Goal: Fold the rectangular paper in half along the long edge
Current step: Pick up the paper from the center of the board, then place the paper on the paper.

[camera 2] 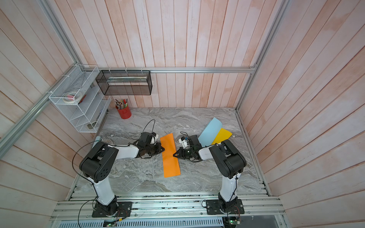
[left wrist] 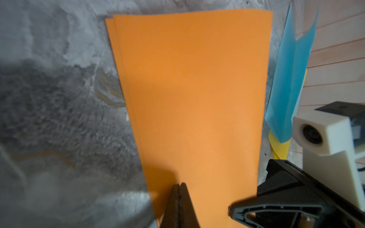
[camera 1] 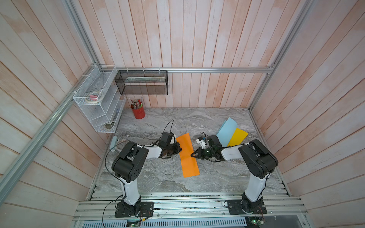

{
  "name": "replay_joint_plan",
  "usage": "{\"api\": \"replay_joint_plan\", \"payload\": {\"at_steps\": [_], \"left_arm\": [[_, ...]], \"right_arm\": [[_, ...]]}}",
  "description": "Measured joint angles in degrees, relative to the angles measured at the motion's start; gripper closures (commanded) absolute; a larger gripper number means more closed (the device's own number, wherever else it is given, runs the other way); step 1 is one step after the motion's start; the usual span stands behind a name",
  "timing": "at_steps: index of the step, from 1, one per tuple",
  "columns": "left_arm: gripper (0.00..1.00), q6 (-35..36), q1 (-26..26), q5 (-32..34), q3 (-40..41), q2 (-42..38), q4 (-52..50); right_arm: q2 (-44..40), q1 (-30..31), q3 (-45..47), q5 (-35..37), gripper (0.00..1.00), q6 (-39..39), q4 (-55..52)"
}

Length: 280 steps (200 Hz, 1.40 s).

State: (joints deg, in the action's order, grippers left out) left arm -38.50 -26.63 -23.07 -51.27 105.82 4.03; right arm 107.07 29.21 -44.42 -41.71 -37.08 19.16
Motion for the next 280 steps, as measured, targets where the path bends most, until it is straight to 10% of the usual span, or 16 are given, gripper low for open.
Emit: {"api": "replay_joint_plan", "payload": {"at_steps": [30, 59, 105, 174, 218, 280], "left_arm": [[0.43, 1.2, 0.7, 3.1, -2.4, -4.9, -7.9], [0.15, 2.1, 1.0, 5.6, -6.4, -17.0, -9.5], [0.12, 1.8, 1.0, 7.8, -6.7, -32.6, -4.7], [0.13, 1.4, 1.0, 8.6, -1.0, -30.0, -6.6], [0.00, 1.8, 1.0, 11.2, -0.8, -30.2, -9.5], [0.00, 2.6, 11.6, 19.6, -0.2, -37.3, -18.2]], "right_arm": [[-0.9, -0.1, -3.7, 0.3, 1.00, 1.8, -6.3], [-5.8, -2.6, -9.1, 0.9, 1.00, 3.6, -11.8], [-13.5, -17.1, -10.6, -0.8, 1.00, 2.7, -10.0], [-7.3, -34.6, -1.0, -2.4, 1.00, -9.2, 7.8], [-4.1, -36.4, 2.8, -0.9, 0.57, -11.8, 10.5], [-13.3, -38.7, -3.1, 11.4, 0.48, -6.4, -13.4]]}}
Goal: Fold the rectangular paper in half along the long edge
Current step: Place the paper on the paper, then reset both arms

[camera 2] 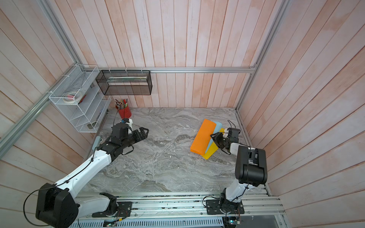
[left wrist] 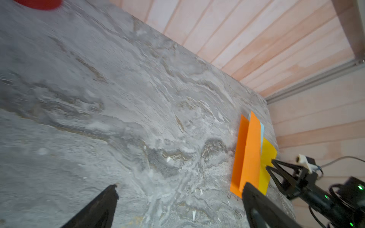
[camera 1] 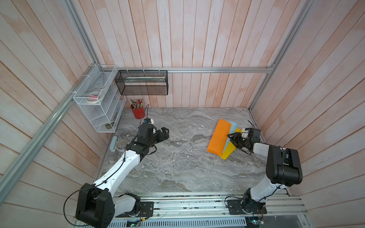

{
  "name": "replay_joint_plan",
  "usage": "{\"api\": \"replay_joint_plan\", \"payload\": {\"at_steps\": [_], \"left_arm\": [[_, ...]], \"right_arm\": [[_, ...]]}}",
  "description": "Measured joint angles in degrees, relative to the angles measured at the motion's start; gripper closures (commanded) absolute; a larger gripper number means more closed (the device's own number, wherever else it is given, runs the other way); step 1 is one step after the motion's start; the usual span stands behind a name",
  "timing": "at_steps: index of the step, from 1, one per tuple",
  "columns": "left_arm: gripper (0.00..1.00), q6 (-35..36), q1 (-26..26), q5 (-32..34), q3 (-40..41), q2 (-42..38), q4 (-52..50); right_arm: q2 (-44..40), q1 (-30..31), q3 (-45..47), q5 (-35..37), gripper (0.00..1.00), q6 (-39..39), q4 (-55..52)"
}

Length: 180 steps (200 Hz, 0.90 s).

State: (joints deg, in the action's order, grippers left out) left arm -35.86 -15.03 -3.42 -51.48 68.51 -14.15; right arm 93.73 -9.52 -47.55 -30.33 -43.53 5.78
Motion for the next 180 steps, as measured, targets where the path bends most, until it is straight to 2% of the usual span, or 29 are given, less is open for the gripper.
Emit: {"api": "replay_joint_plan", "payload": {"at_steps": [22, 29, 38, 55, 83, 109, 139, 180], "left_arm": [[0.00, 1.7, 4.5, 7.2, 1.0, -4.7, -0.4], [0.00, 2.7, 4.9, 10.2, 1.7, -5.8, -0.2], [0.00, 4.4, 5.0, 14.1, 3.3, -7.0, 0.7], [0.00, 9.1, 5.0, 19.3, 9.5, -9.2, 6.6], [0.00, 17.5, 5.2, 24.3, 23.7, -12.5, 20.5], [0.00, 24.6, 6.2, 24.9, 33.1, -10.8, 34.6], [0.00, 29.9, 7.5, 24.8, 39.5, -2.4, 52.2], [0.00, 32.9, 10.4, 22.8, 41.4, 9.2, 71.4]], "right_arm": [[-6.9, 0.0, -3.2, 6.0, 0.40, 2.8, -8.2], [-9.8, 0.0, -3.6, 7.9, 0.32, 3.7, -9.9], [-13.2, 0.0, -3.6, 9.7, 0.15, 4.9, -11.2], [-21.0, -0.1, -1.5, 13.4, 0.02, 6.9, -9.8], [-34.1, -0.1, 10.6, 16.4, 0.02, 11.4, 1.0], [-42.4, -0.1, 24.5, 18.6, 0.02, 16.1, 12.5], [-43.0, 0.0, 31.1, 21.4, 0.02, 22.5, 19.8], [-38.0, -0.1, 39.3, 25.4, 0.02, 26.8, 36.3]]}}
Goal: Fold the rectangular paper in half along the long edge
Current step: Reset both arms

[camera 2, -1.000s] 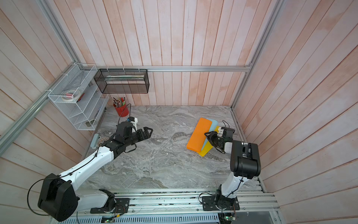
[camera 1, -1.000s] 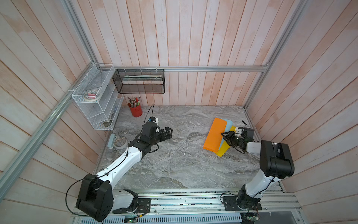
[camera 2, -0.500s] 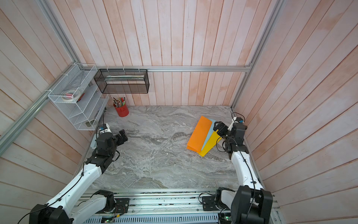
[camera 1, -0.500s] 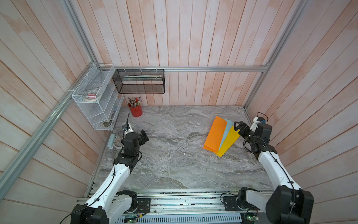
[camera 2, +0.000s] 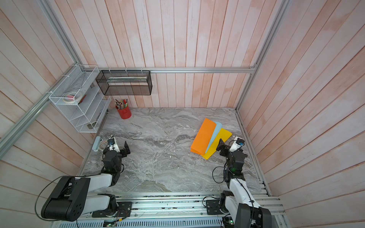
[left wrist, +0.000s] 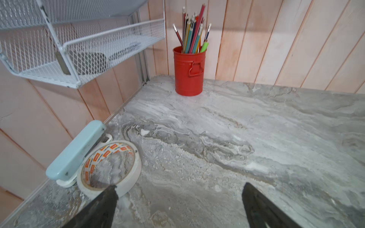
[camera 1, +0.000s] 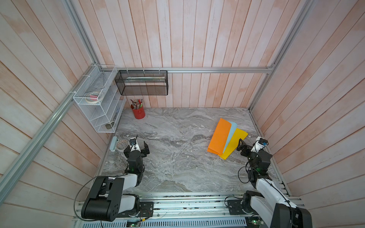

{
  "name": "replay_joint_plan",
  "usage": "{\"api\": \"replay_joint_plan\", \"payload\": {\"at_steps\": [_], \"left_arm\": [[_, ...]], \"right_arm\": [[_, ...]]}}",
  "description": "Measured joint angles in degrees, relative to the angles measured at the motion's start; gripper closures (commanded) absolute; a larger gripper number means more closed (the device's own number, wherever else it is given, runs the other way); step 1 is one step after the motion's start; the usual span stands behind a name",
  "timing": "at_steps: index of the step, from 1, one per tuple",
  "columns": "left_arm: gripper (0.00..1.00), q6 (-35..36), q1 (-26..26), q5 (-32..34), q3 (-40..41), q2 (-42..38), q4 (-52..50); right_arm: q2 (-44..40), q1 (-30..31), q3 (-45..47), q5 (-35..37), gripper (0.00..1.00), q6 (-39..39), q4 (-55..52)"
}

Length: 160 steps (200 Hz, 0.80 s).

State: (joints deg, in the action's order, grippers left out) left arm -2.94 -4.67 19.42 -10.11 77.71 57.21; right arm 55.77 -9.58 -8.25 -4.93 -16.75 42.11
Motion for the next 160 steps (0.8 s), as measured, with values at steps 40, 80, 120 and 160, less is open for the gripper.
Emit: {"api": "replay_joint_plan", "payload": {"at_steps": [40, 80, 120, 160], "left_arm": [[0.00, 0.3, 3.3, -4.6, 0.0, 10.9, 14.2], [0.00, 0.4, 3.7, -8.4, -3.1, 11.9, 13.0], [0.00, 0.4, 4.0, -9.6, -4.6, 11.9, 12.4], [0.00, 0.5, 4.0, -10.0, -4.6, 11.9, 12.2]], "right_arm": [[14.1, 0.0, 2.1, 1.9, 0.02, 2.6, 15.6], [24.8, 0.1, 2.7, 1.9, 0.02, 5.7, 31.4], [35.7, 1.6, 6.4, 1.7, 0.01, 7.9, 43.2], [34.0, 3.6, -1.7, 2.3, 0.02, 10.0, 40.8]]}}
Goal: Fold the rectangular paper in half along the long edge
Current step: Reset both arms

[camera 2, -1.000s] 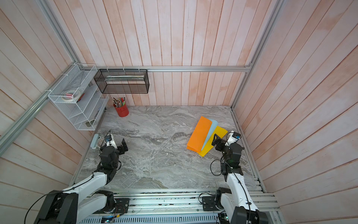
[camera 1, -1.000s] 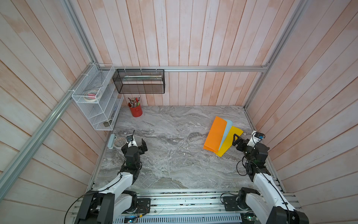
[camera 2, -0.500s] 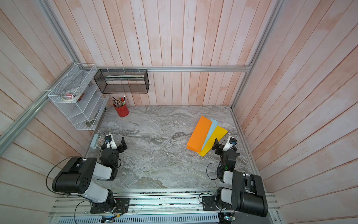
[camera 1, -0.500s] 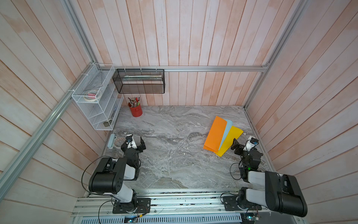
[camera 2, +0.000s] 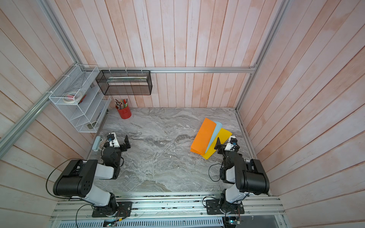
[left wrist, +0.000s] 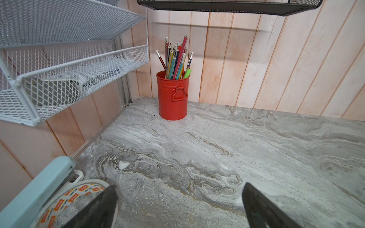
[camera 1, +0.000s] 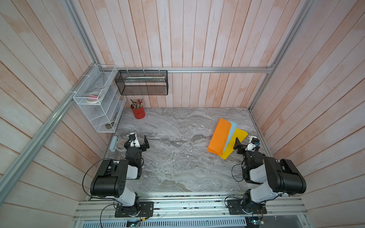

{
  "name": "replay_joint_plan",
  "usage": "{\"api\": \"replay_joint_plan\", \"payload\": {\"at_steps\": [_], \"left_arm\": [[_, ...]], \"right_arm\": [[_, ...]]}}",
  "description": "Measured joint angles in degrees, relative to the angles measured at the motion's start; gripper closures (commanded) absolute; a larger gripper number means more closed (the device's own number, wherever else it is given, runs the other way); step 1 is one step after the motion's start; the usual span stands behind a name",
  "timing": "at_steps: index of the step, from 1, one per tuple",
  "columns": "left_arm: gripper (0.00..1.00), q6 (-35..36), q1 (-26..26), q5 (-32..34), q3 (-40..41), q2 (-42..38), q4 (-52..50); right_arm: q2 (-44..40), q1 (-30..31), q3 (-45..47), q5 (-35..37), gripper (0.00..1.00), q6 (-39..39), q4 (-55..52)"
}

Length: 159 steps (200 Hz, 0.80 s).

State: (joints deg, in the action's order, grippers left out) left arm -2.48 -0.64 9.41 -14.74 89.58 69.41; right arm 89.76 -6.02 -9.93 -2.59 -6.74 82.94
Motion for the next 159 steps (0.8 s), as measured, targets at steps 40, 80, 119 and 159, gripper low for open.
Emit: {"api": "replay_joint_plan", "payload": {"at_steps": [40, 80, 119, 159], "left_arm": [[0.00, 0.0, 0.0, -0.2, 0.0, 0.0, 0.0], [0.00, 0.0, 0.0, -0.2, 0.0, 0.0, 0.0], [0.00, 0.2, 0.0, -0.2, 0.0, 0.0, 0.0], [0.00, 0.2, 0.0, -0.2, 0.0, 0.0, 0.0]], "right_arm": [[0.0, 1.3, -0.5, 2.0, 0.02, 1.0, -1.4], [0.0, 1.3, -0.5, 2.4, 0.02, 1.3, -2.1], [0.0, 1.3, -1.0, -0.9, 0.02, 3.1, -4.5], [0.0, 1.3, -1.0, -2.0, 0.02, 3.8, -5.1]]}}
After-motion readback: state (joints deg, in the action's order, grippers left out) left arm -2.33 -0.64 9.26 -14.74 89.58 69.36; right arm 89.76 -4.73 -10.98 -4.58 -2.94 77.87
